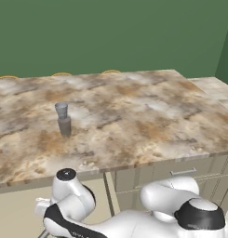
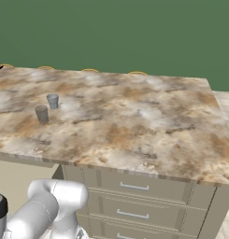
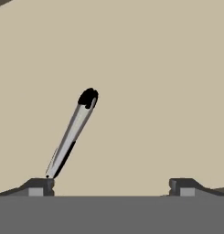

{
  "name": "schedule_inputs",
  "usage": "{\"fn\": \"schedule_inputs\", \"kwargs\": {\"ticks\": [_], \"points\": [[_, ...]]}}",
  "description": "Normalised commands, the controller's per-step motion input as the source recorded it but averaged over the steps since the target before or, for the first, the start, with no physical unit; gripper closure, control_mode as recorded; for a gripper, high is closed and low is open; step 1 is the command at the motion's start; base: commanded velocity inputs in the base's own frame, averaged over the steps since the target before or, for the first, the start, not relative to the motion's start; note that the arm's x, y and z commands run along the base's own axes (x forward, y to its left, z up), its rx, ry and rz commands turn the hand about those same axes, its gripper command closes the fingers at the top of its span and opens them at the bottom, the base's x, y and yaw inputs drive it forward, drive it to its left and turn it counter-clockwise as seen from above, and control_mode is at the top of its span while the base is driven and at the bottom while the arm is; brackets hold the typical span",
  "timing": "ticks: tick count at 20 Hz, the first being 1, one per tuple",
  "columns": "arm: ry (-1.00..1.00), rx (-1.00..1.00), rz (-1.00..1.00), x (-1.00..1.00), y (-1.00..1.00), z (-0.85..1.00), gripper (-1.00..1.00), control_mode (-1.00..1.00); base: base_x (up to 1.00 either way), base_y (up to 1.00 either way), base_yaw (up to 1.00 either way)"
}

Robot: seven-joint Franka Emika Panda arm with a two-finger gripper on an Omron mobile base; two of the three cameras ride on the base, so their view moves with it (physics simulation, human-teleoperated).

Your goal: Take the tongs from the drawer on the left and place them on the dining counter next to the tray containing the kebab skewer.

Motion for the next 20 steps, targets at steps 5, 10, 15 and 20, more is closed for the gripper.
{"fn": "schedule_inputs", "kwargs": {"ticks": [5, 10, 15, 20], "points": [[0.0, 0.0, 0.07, 0.0, 0.0, -0.51, -1.0, -1.0, 0.0, 0.0, 0.0], [0.0, 0.0, 0.04, 0.0, 0.01, -0.22, -1.0, -1.0, 0.0, 0.0, 0.0], [0.0, 0.0, 0.01, 0.0, 0.1, -0.19, -1.0, -1.0, 0.0, 0.0, 0.0], [0.0, 0.0, 0.0, 0.01, 0.26, -0.15, -1.0, -1.0, 0.0, 0.0, 0.0]]}}
